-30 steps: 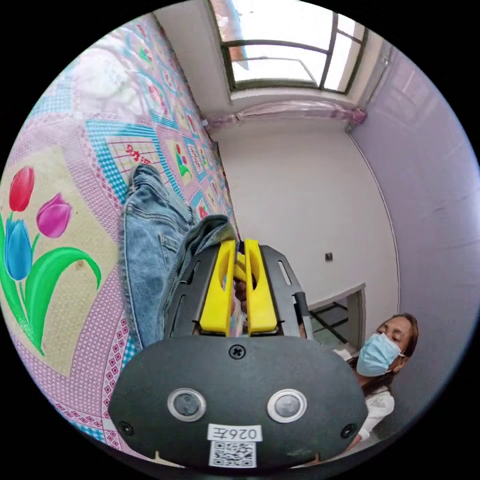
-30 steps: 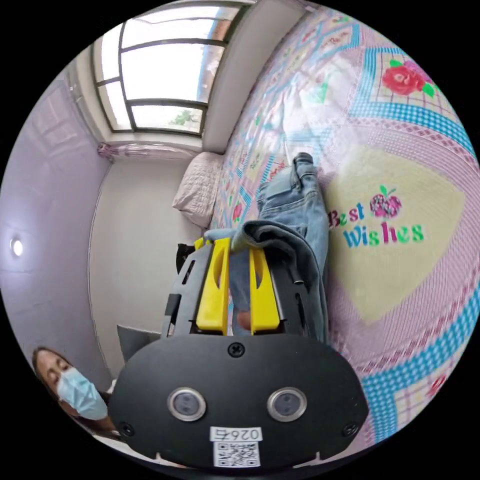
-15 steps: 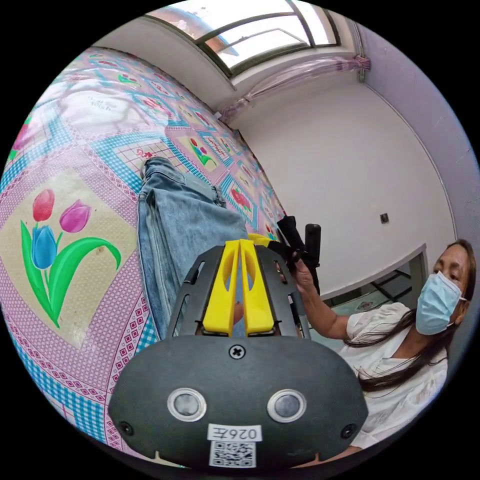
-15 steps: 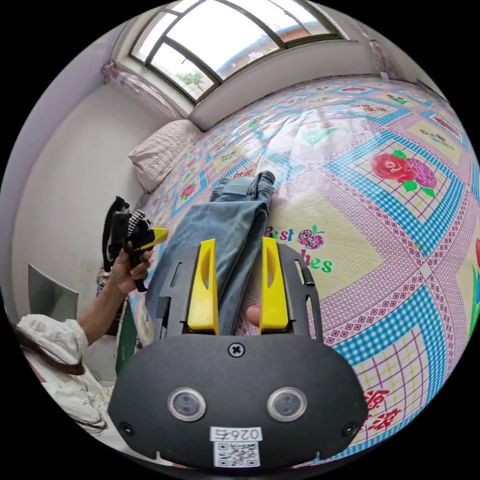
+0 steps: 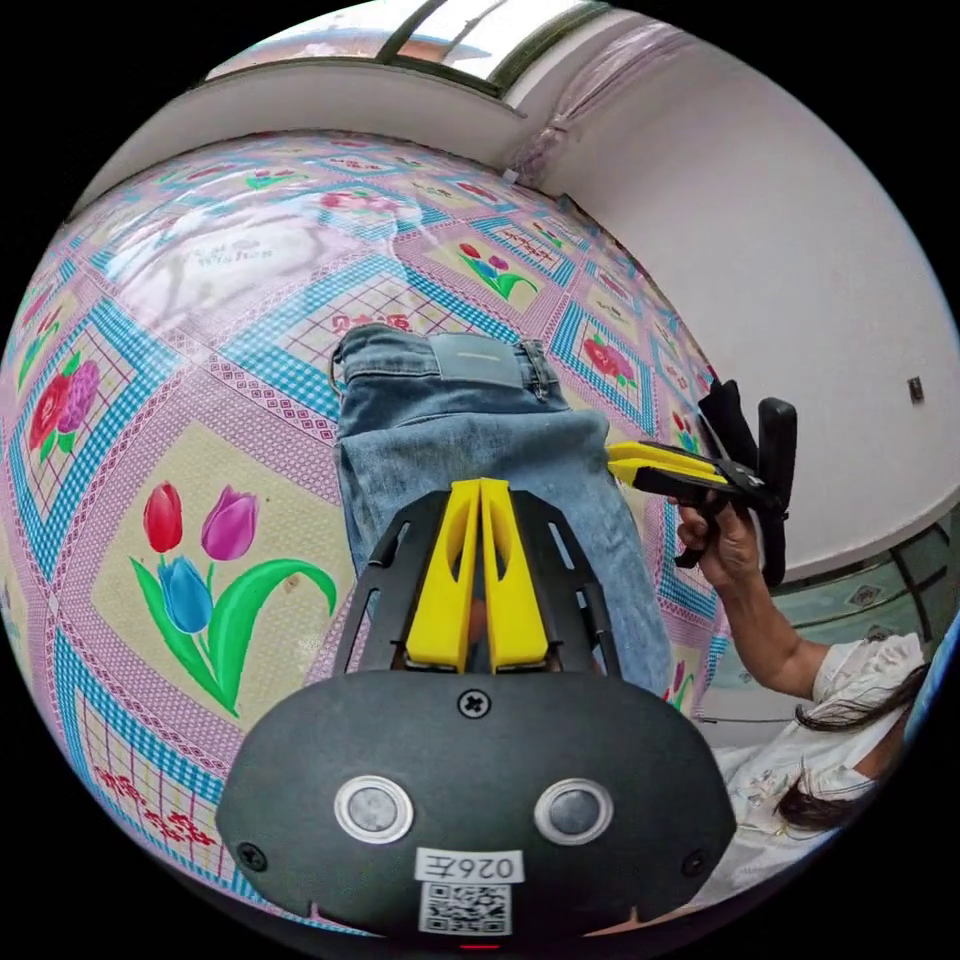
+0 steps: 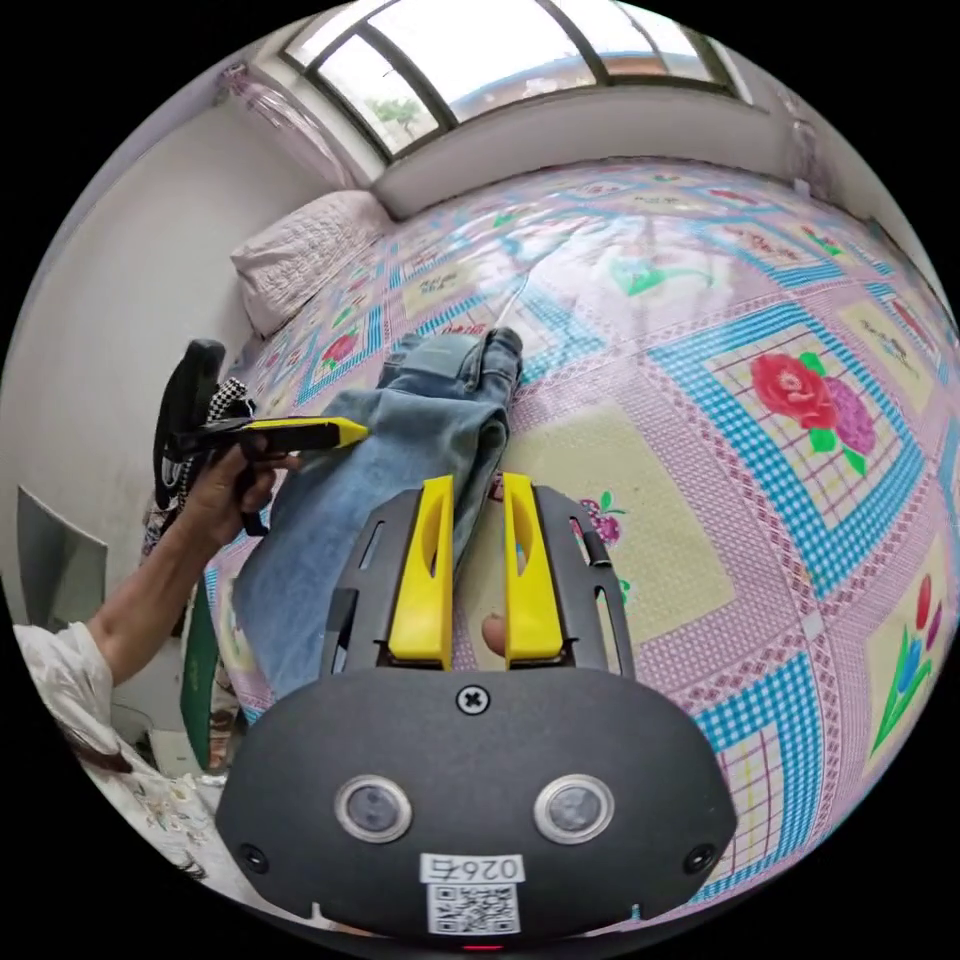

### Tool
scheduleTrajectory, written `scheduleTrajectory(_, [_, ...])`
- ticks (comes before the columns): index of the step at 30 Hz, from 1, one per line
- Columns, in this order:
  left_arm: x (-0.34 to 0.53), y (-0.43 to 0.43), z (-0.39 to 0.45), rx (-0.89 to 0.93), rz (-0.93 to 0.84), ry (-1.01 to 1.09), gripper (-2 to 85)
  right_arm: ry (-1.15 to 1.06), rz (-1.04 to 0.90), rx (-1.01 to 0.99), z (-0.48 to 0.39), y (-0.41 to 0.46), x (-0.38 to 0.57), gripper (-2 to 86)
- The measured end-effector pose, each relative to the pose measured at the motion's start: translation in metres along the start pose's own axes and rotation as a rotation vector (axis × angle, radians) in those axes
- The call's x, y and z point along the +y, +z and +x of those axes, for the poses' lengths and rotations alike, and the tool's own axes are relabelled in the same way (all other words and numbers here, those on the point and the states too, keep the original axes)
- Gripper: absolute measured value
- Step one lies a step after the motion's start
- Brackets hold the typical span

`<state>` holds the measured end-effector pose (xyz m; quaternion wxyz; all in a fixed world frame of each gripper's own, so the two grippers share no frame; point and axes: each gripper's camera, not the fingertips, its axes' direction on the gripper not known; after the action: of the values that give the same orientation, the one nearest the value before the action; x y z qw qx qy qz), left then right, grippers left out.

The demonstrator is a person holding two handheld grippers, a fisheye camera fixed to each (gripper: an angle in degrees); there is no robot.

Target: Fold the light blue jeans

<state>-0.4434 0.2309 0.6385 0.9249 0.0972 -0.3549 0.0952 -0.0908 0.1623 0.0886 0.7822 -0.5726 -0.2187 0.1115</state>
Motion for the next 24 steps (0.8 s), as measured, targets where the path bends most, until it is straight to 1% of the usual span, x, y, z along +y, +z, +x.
scheduleTrajectory(1, [0.017, -0.023, 0.019, 0.012, 0.048, 0.040, -1.0, -0.017, 0.038, 0.006, -0.009, -0.011, 0.010, 4.7])
scheduleTrajectory(3, [0.052, -0.055, 0.044, 0.025, 0.121, 0.069, -1.0, -0.051, 0.076, -0.083, -0.024, -0.024, 0.028, 4.9])
scheduleTrajectory(5, [0.093, -0.073, 0.061, 0.017, 0.163, 0.035, -1.0, -0.108, 0.080, -0.232, -0.049, -0.028, 0.050, 4.5])
scheduleTrajectory(7, [0.145, -0.078, 0.068, -0.031, 0.175, -0.073, -1.0, -0.148, 0.051, -0.266, -0.067, -0.020, 0.062, 3.0])
scheduleTrajectory(8, [0.156, -0.076, 0.068, -0.064, 0.162, -0.101, -1.0, -0.183, -0.001, -0.246, -0.076, -0.006, 0.067, 1.1])
scheduleTrajectory(9, [0.174, -0.064, 0.065, -0.174, 0.104, -0.126, -1.0, -0.195, -0.044, -0.205, -0.079, 0.004, 0.068, 0.2])
scheduleTrajectory(10, [0.189, -0.056, 0.060, -0.173, 0.123, -0.103, -1.0, -0.242, -0.162, -0.094, -0.082, 0.032, 0.069, -0.3])
scheduleTrajectory(11, [0.195, -0.058, 0.055, -0.137, 0.159, -0.126, -1.0, -0.227, -0.103, -0.145, -0.075, 0.034, 0.071, -0.6])
scheduleTrajectory(12, [0.199, -0.064, 0.045, -0.052, 0.160, -0.208, -1.0, -0.181, -0.119, -0.193, -0.068, 0.035, 0.070, -0.7])
scheduleTrajectory(13, [0.200, -0.073, 0.045, -0.035, 0.150, -0.239, -1.0, -0.127, -0.146, -0.250, -0.059, 0.037, 0.068, -0.8])
scheduleTrajectory(15, [0.208, -0.095, 0.058, -0.098, 0.175, -0.218, -1.0, -0.106, -0.139, -0.229, -0.059, 0.030, 0.071, -0.9])
scheduleTrajectory(17, [0.223, -0.121, 0.072, -0.132, 0.205, -0.181, -1.0, -0.125, -0.114, -0.195, -0.072, 0.017, 0.079, -0.9])
scheduleTrajectory(20, [0.261, -0.151, 0.081, -0.124, 0.222, -0.212, -1.0, -0.156, -0.075, -0.260, -0.095, 0.003, 0.089, -0.6])
scheduleTrajectory(24, [0.307, -0.168, 0.079, -0.032, 0.229, -0.283, -1.0, -0.238, -0.055, -0.288, -0.139, 0.000, 0.097, 1.2])
